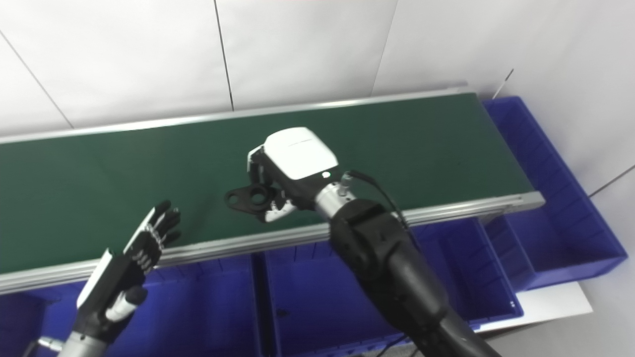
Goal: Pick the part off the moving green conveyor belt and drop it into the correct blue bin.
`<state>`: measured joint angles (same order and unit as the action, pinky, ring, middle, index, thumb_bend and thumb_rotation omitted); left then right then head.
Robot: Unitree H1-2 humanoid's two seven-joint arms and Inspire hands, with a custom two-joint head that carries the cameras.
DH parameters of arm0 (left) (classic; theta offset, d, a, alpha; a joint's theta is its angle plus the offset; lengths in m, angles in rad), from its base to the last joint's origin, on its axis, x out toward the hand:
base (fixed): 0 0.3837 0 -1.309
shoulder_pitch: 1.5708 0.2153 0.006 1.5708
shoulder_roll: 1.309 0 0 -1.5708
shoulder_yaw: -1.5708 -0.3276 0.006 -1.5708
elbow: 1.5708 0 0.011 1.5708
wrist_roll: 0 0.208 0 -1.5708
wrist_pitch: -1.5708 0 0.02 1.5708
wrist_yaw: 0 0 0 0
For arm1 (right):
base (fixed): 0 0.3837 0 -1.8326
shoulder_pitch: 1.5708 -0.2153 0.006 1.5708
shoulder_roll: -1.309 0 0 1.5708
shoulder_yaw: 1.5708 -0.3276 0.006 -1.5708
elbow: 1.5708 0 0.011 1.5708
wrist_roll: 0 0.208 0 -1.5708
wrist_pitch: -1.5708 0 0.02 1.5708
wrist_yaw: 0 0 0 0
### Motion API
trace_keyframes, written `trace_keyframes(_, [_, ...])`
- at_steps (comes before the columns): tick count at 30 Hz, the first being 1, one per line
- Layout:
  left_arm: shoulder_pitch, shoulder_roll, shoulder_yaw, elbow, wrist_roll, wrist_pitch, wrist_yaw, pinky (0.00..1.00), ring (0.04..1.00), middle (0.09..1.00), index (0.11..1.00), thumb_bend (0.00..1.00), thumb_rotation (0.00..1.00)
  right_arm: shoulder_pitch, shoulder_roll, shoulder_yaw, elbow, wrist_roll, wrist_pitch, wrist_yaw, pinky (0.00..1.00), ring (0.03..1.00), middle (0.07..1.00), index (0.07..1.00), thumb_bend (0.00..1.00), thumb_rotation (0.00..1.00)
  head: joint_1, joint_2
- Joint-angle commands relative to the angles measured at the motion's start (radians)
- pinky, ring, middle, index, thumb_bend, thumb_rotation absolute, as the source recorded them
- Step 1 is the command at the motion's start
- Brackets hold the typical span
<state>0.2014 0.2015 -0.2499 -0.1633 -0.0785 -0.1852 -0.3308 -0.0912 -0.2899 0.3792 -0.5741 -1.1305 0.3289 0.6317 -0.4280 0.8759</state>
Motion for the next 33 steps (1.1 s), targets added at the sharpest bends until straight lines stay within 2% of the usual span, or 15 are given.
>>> trace_keyframes(1, [-0.017, 0.007, 0.004, -0.048, -0.009, 0.010, -0.008, 0.94, 0.967, 0.963, 1.000, 0.90, 0.83, 0.025, -0.009, -0.017, -0.046, -0.015, -0.030, 0.009, 0.16, 0.227, 0.471, 0.486, 0.53, 0.00, 0.001, 0.012])
trace_keyframes(6, [-0.027, 0.004, 0.001, -0.072, 0.002, 0.045, -0.009, 0.93, 0.969, 0.965, 1.000, 0.92, 0.83, 0.114, -0.022, -0.044, -0.066, -0.022, -0.037, 0.043, 0.21, 0.289, 0.476, 0.488, 0.52, 0.00, 0.018, 0.032])
trace_keyframes(8, [-0.027, 0.001, -0.001, -0.079, 0.010, 0.053, -0.006, 0.93, 0.968, 0.965, 1.000, 0.92, 0.84, 0.156, -0.025, -0.056, -0.071, -0.012, -0.042, 0.034, 0.17, 0.241, 0.472, 0.488, 0.52, 0.00, 0.030, 0.037])
trace_keyframes(13, [-0.027, -0.009, -0.006, -0.079, 0.019, 0.051, -0.006, 0.91, 0.962, 0.960, 1.000, 0.90, 0.83, 0.256, -0.036, -0.074, -0.068, -0.003, -0.050, 0.025, 0.17, 0.247, 0.472, 0.488, 0.52, 0.00, 0.045, 0.035])
trace_keyframes(18, [-0.022, -0.009, -0.007, -0.087, 0.023, 0.057, -0.006, 0.91, 0.956, 0.958, 1.000, 0.90, 0.83, 0.324, -0.041, -0.080, -0.033, -0.013, -0.077, -0.025, 0.17, 0.249, 0.472, 0.488, 0.52, 0.00, 0.047, 0.033])
trace_keyframes(22, [-0.018, -0.011, -0.008, -0.086, 0.022, 0.052, -0.005, 0.91, 0.952, 0.953, 1.000, 0.90, 0.83, 0.350, -0.043, -0.080, 0.021, -0.032, -0.113, -0.104, 0.16, 0.237, 0.471, 0.486, 0.52, 0.00, 0.052, 0.031])
trace_keyframes(24, [-0.017, -0.012, -0.008, -0.087, 0.024, 0.053, -0.004, 0.91, 0.957, 0.955, 1.000, 0.90, 0.83, 0.350, -0.049, -0.071, 0.045, -0.065, -0.119, -0.110, 0.21, 0.283, 0.473, 0.487, 0.52, 0.01, 0.054, 0.032])
trace_keyframes(25, [-0.016, -0.013, -0.008, -0.088, 0.026, 0.053, -0.003, 0.91, 0.958, 0.955, 1.000, 0.90, 0.83, 0.349, -0.051, -0.068, 0.055, -0.083, -0.121, -0.111, 0.26, 0.340, 0.451, 0.518, 0.52, 0.01, 0.055, 0.033])
trace_keyframes(26, [-0.016, -0.013, -0.009, -0.089, 0.027, 0.053, -0.002, 0.91, 0.957, 0.955, 1.000, 0.89, 0.83, 0.348, -0.052, -0.066, 0.065, -0.095, -0.123, -0.114, 0.36, 0.435, 0.535, 0.575, 0.60, 0.22, 0.056, 0.033])
trace_keyframes(27, [-0.015, -0.014, -0.009, -0.090, 0.028, 0.053, -0.002, 0.91, 0.957, 0.955, 1.000, 0.89, 0.83, 0.347, -0.053, -0.066, 0.072, -0.104, -0.123, -0.116, 0.37, 0.453, 0.552, 0.599, 0.62, 0.27, 0.058, 0.033])
trace_keyframes(30, [-0.015, -0.016, -0.011, -0.088, 0.026, 0.053, -0.003, 0.91, 0.955, 0.956, 1.000, 0.89, 0.83, 0.348, -0.053, -0.068, 0.081, -0.128, -0.124, -0.115, 0.54, 0.644, 0.731, 0.769, 0.84, 0.58, 0.061, 0.033])
trace_keyframes(31, [-0.014, -0.018, -0.012, -0.088, 0.029, 0.053, -0.001, 0.91, 0.955, 0.955, 1.000, 0.89, 0.83, 0.347, -0.054, -0.068, 0.079, -0.139, -0.123, -0.105, 0.55, 0.660, 0.744, 0.780, 0.85, 0.60, 0.068, 0.031])
trace_keyframes(32, [-0.014, -0.020, -0.013, -0.089, 0.032, 0.053, 0.001, 0.91, 0.954, 0.953, 1.000, 0.89, 0.83, 0.347, -0.055, -0.069, 0.077, -0.146, -0.123, -0.097, 0.68, 0.768, 0.835, 0.839, 0.94, 0.71, 0.068, 0.031])
trace_keyframes(33, [-0.014, -0.023, -0.014, -0.088, 0.036, 0.052, 0.003, 0.91, 0.954, 0.952, 1.000, 0.89, 0.84, 0.348, -0.055, -0.070, 0.075, -0.152, -0.123, -0.094, 0.77, 0.831, 0.885, 0.869, 0.97, 0.77, 0.075, 0.028])
